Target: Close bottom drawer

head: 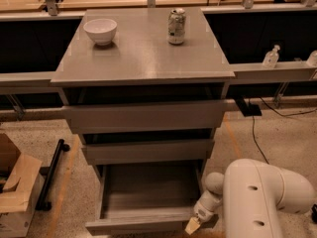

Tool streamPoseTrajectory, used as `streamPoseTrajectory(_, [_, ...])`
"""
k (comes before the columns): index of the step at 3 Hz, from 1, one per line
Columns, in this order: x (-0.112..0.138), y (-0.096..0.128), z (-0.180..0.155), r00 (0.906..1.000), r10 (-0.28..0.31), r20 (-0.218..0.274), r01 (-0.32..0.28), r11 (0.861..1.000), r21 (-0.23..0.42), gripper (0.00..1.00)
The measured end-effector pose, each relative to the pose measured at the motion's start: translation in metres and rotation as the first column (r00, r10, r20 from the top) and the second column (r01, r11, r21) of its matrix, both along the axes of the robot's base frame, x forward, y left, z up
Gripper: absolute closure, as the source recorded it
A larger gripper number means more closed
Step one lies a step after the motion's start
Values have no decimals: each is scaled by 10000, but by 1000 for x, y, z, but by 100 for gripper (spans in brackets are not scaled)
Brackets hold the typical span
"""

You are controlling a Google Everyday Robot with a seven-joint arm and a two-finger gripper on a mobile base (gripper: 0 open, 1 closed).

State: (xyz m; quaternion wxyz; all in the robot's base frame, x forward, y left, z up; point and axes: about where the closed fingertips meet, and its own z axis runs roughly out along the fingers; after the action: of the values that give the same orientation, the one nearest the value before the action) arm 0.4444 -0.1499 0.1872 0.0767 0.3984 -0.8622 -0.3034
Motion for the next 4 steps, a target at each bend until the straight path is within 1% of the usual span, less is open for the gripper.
streamPoseTrajectory(1, [0,0,2,10000,0,1,0,10000,2,100])
streamPoseTrajectory(2, [19,0,-1,9991,-30,414,25,9999,113,100])
streamPoseTrajectory(3, [27,10,-7,9981,132,601,-146,9996,229,100])
streamPoseTrajectory(4, [61,22,-5,9889,442,1418,-502,9980,394,100])
